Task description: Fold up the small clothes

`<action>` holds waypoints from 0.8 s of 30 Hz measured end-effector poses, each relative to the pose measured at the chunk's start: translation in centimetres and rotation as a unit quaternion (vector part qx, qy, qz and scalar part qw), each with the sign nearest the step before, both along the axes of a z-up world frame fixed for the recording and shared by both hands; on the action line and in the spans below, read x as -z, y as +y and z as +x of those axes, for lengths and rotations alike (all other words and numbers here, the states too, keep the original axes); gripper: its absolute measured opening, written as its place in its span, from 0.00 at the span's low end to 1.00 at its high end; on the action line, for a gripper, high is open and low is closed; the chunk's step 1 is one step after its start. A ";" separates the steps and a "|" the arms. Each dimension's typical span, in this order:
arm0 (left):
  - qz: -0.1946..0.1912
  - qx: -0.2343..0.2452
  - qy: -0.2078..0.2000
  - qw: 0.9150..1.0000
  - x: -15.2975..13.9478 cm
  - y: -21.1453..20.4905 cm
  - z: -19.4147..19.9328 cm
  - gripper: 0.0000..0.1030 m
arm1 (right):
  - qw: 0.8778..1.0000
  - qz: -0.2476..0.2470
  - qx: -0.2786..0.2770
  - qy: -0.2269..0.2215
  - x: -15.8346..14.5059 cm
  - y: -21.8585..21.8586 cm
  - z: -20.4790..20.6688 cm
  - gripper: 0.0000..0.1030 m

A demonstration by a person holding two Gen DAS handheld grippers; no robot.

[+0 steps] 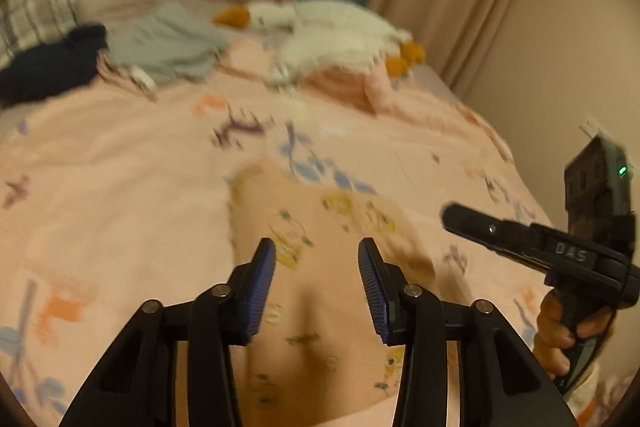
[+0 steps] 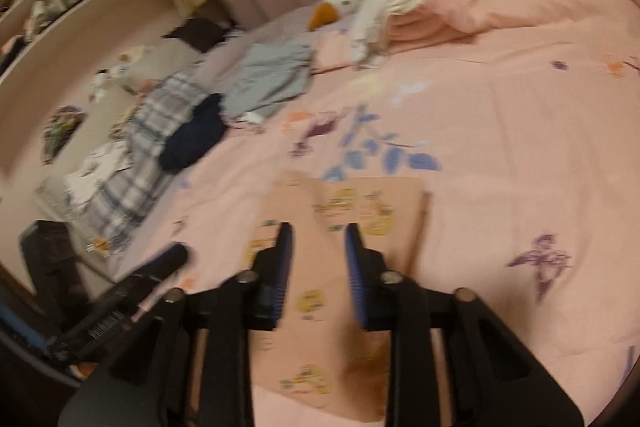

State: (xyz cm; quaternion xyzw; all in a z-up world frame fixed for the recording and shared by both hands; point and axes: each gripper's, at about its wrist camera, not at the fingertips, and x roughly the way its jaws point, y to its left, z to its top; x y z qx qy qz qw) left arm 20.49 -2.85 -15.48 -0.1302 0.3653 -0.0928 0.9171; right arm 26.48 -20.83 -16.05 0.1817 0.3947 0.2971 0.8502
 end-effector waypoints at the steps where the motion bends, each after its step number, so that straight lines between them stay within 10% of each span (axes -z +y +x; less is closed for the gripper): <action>1: 0.004 -0.004 0.019 1.000 1.0 -0.1 0.7 0.41 | 1.000 0.002 -0.012 0.004 0.4 0.6 0.2 0.16; 7: 0.031 -0.031 0.081 0.996 5.7 0.9 3.3 0.41 | 0.988 -0.118 0.015 0.095 7.0 2.9 2.8 0.04; 11: 0.013 -0.037 0.090 0.995 5.7 1.6 3.0 0.41 | 0.988 -0.057 0.032 0.137 8.5 0.8 3.4 0.00; 20: -0.034 0.025 0.053 0.998 2.1 0.6 -1.4 0.41 | 0.990 -0.113 -0.017 0.079 4.3 2.6 -2.0 0.10; 24: -0.027 0.040 0.144 0.988 6.4 -0.7 -1.2 0.40 | 0.984 -0.142 -0.008 0.107 8.1 1.9 -3.0 0.00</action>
